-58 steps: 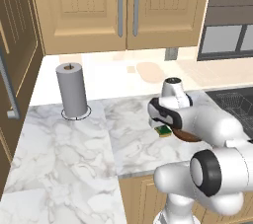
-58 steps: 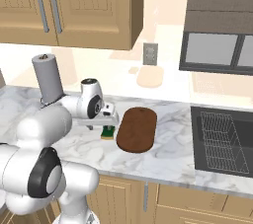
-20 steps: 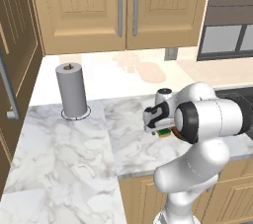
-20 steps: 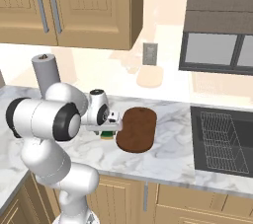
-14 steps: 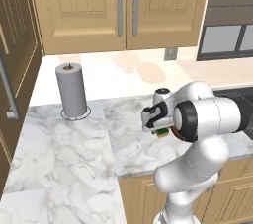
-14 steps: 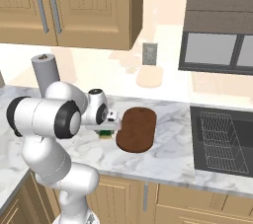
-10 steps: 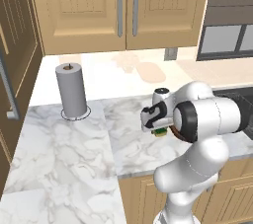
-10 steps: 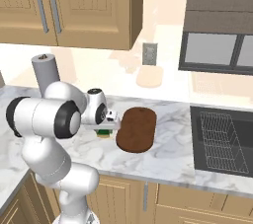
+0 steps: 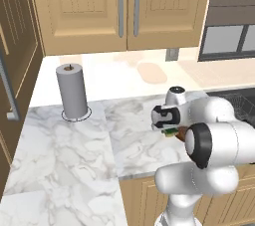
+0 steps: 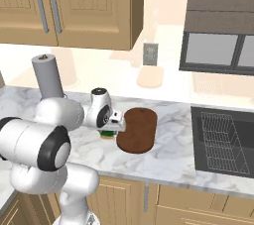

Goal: Pick up the sponge from the counter and clean the cutting board by briefly scrubbing or pressing down on the cutting board. Once finished, release the sponge.

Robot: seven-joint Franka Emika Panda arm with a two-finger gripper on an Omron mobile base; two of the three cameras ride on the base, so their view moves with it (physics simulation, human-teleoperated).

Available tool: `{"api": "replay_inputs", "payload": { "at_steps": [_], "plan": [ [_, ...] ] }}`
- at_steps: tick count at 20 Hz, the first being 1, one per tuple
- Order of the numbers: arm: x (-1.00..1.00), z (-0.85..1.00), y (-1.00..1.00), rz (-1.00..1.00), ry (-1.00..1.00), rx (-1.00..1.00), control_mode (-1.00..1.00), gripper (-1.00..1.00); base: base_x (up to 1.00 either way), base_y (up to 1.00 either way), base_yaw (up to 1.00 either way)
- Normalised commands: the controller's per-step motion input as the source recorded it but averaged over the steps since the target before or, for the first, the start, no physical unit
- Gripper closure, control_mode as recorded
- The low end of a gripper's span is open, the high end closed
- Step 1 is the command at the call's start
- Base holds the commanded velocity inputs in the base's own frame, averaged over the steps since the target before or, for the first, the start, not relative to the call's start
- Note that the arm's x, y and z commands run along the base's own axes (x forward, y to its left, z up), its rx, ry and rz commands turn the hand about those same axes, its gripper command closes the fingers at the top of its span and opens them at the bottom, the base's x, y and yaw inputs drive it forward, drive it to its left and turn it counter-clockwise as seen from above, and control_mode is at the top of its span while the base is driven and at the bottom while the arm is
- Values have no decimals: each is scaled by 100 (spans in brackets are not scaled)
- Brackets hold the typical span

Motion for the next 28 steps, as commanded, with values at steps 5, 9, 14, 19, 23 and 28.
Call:
{"api": "replay_inputs", "payload": {
  "at_steps": [5,9,14,19,23,28],
  "plan": [
    [-11,33,-69,-8,4,10,-100,100,0,0,0],
    [0,-2,-49,-4,14,4,-100,100,0,0,0],
    [0,-27,-36,-1,5,0,-100,100,0,0,0],
    [0,-32,-8,-1,0,0,-100,100,0,0,0],
    [0,-30,-1,0,0,0,-100,100,0,0,0],
    [0,-17,-38,-1,0,1,-100,100,0,0,0]
  ]
}}
